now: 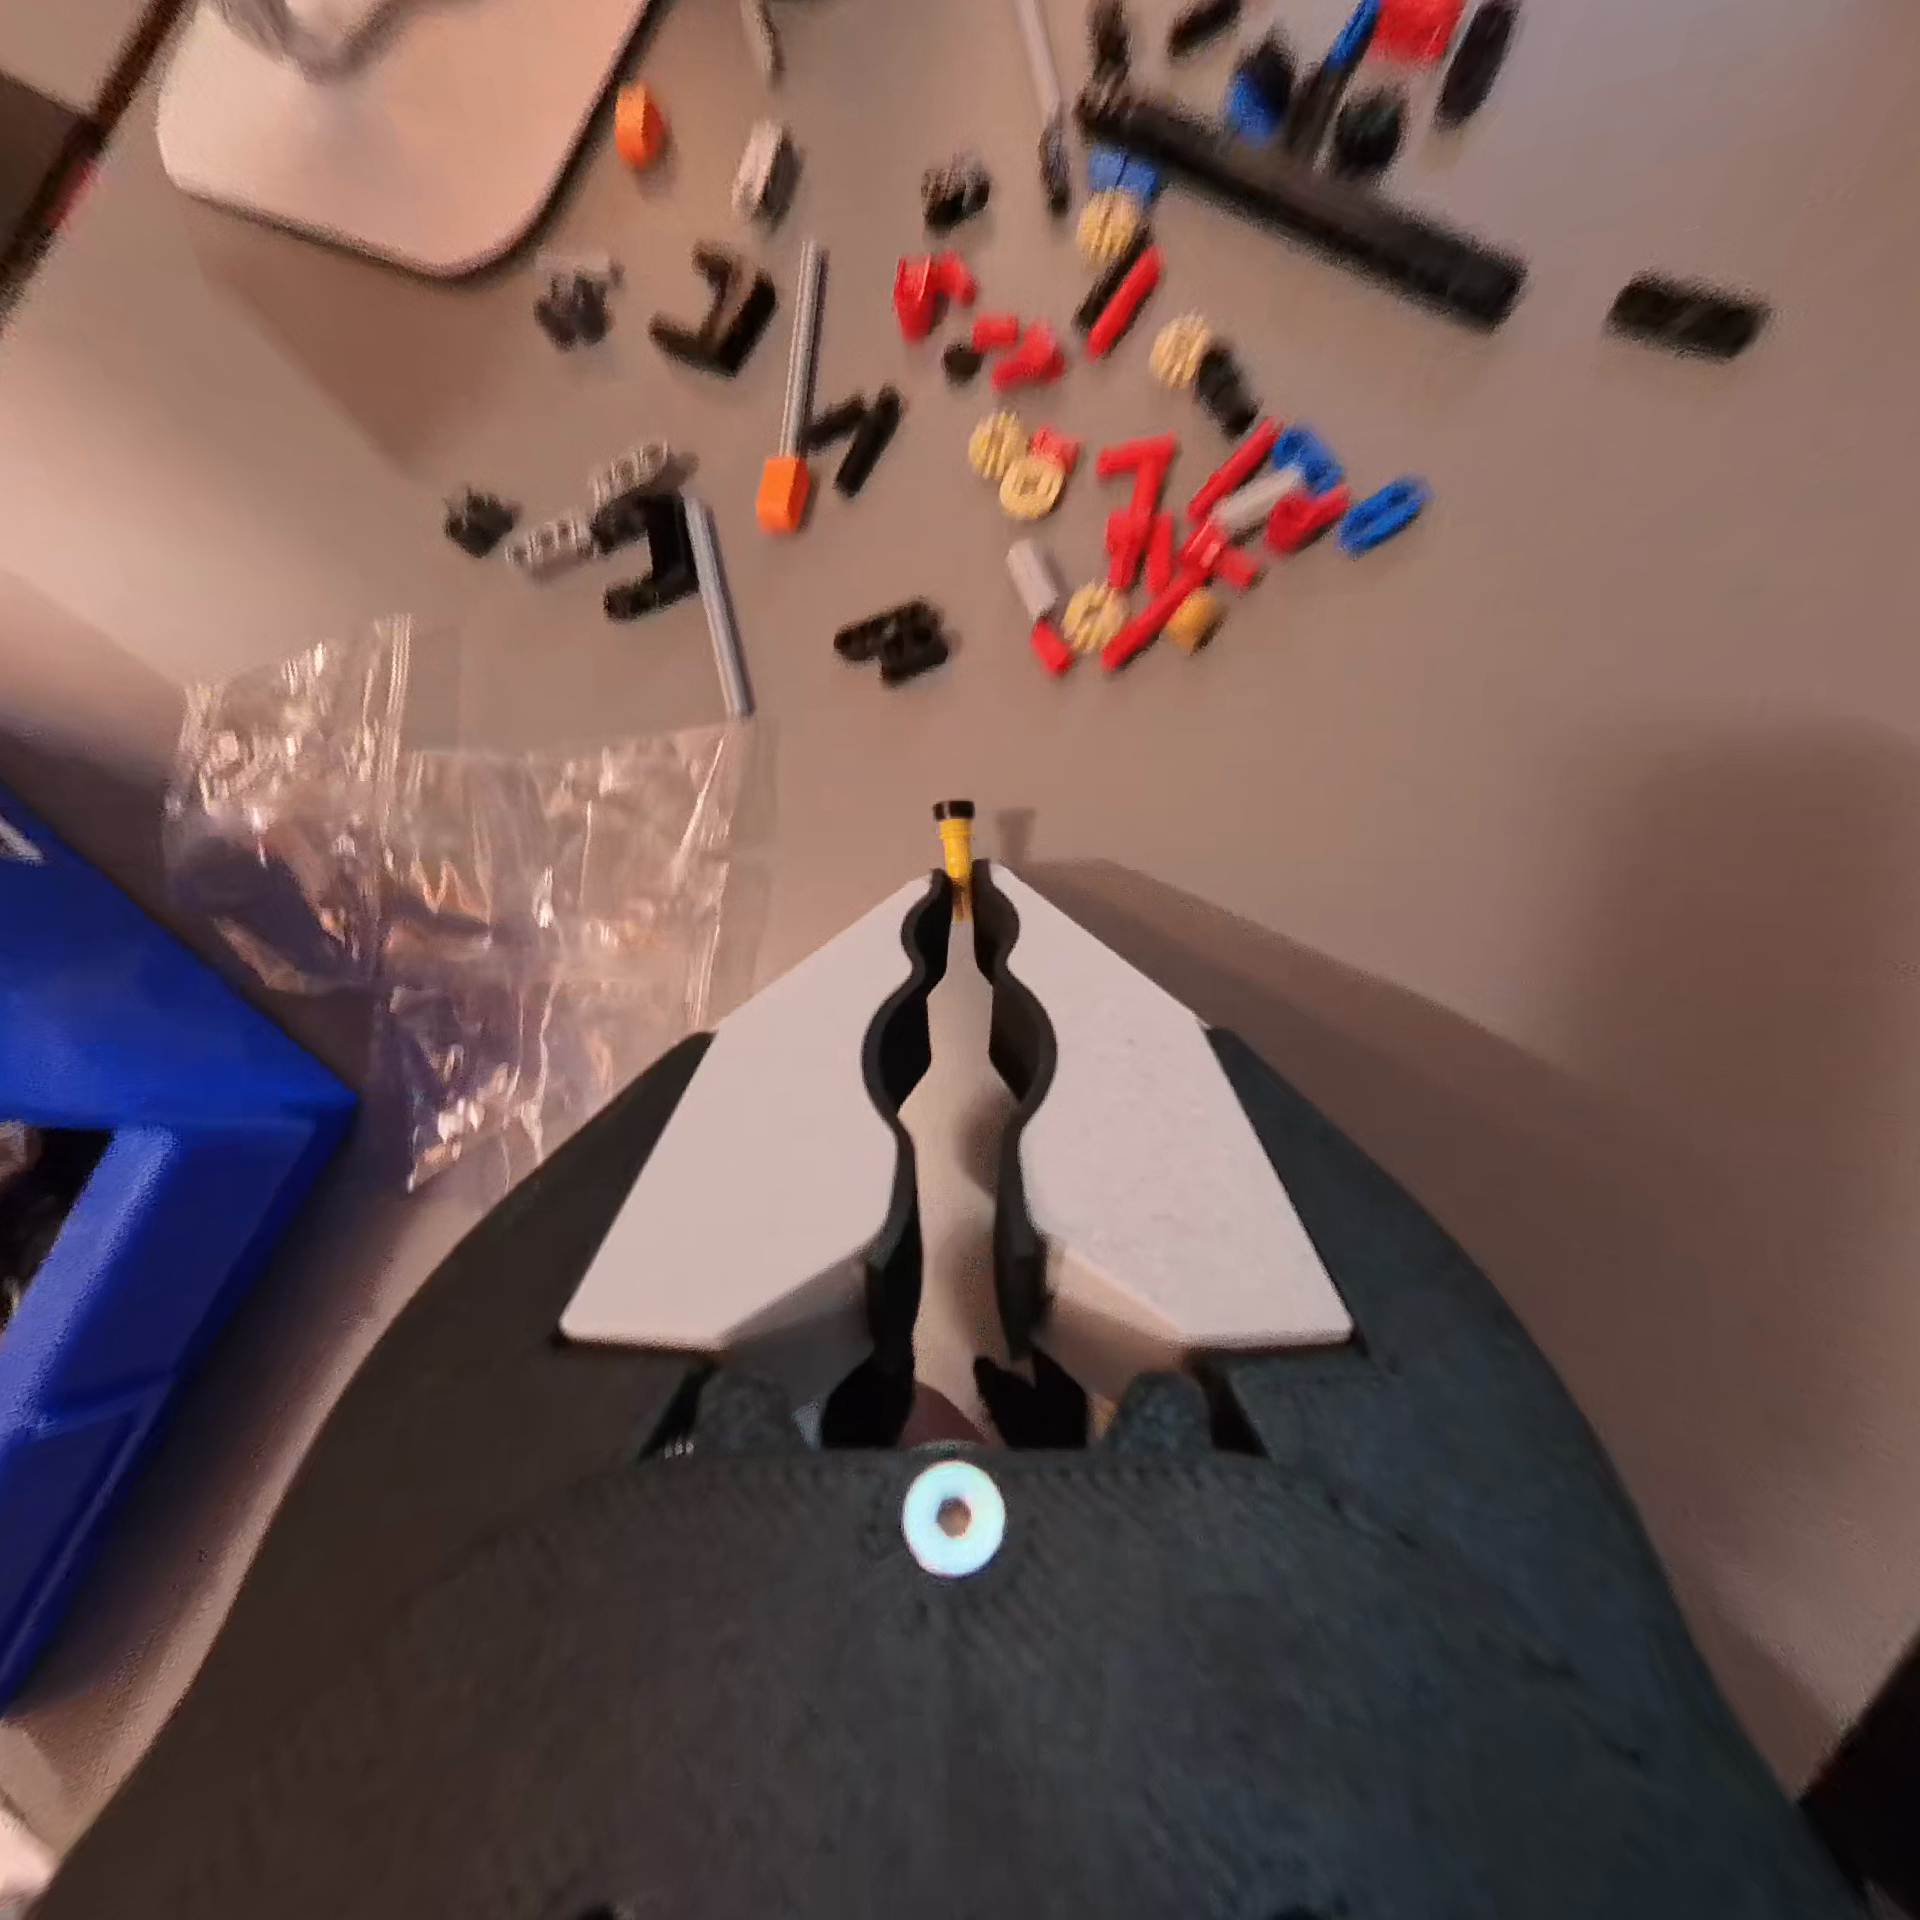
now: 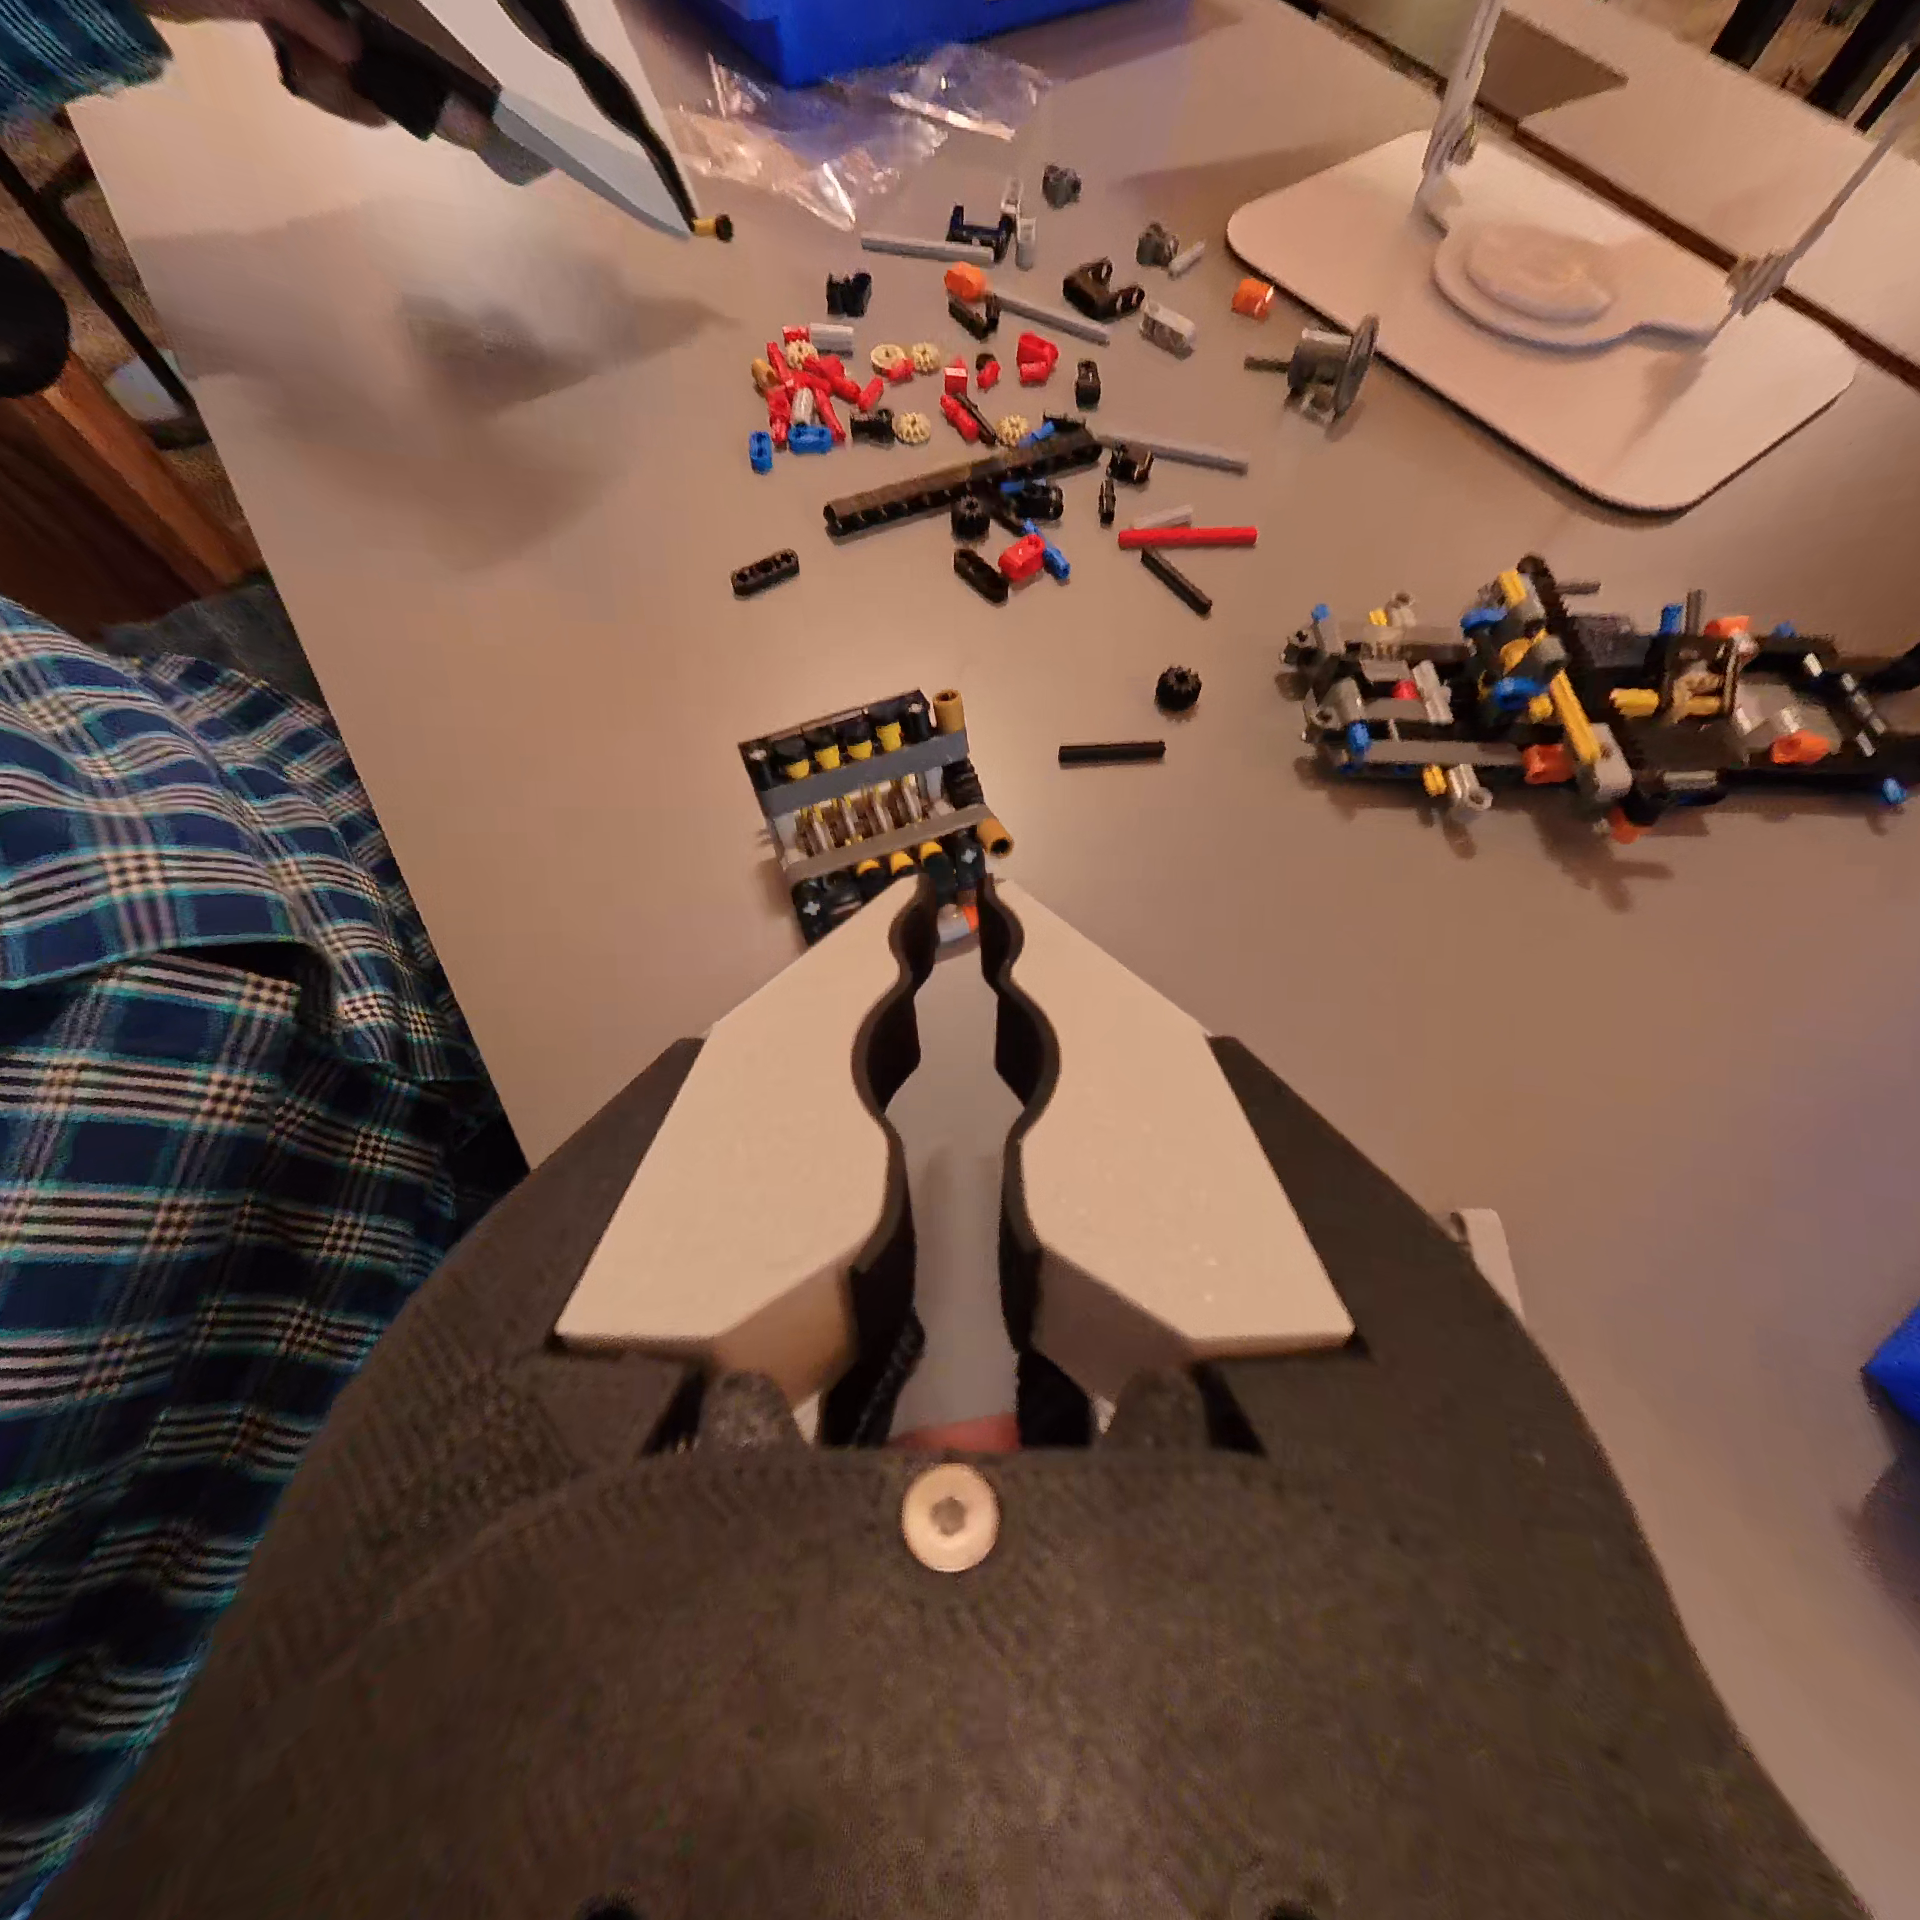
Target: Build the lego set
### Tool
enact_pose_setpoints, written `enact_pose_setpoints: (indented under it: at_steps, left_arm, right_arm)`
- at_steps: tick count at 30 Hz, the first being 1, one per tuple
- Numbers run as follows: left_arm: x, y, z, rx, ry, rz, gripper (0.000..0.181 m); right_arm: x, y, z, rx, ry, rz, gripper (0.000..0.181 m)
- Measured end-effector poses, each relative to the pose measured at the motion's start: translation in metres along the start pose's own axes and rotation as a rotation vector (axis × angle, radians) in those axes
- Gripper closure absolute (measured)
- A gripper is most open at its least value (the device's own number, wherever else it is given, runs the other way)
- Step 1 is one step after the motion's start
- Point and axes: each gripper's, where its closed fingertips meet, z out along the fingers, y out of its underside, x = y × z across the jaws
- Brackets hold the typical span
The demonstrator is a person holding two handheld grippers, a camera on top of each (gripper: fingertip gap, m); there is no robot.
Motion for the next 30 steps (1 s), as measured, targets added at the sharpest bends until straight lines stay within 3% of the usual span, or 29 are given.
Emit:
enact_pose_setpoints:
  at_steps: [1,8,13,19,30]
  left_arm:
    - [0.006,-0.014,-0.002,0.047,0.029,0.004,0.180]
    - [0.098,-0.117,0.009,0.228,0.315,0.163,0.180]
    - [0.155,-0.161,0.020,0.275,0.493,0.277,0.179]
    - [0.181,-0.183,0.022,0.291,0.565,0.361,0.180]
    - [0.196,-0.186,0.022,0.267,0.625,0.406,0.180]
  right_arm:
    - [-0.001,-0.004,-0.001,0.012,0.003,-0.013,0.175]
    - [-0.016,-0.024,0.001,-0.001,0.073,-0.318,0.169]
    - [-0.028,-0.040,0.011,0.018,0.056,-0.474,0.162]
    - [-0.027,-0.041,0.019,0.012,0.024,-0.545,0.164]
    - [-0.029,-0.034,0.026,-0.012,-0.001,-0.621,0.176]
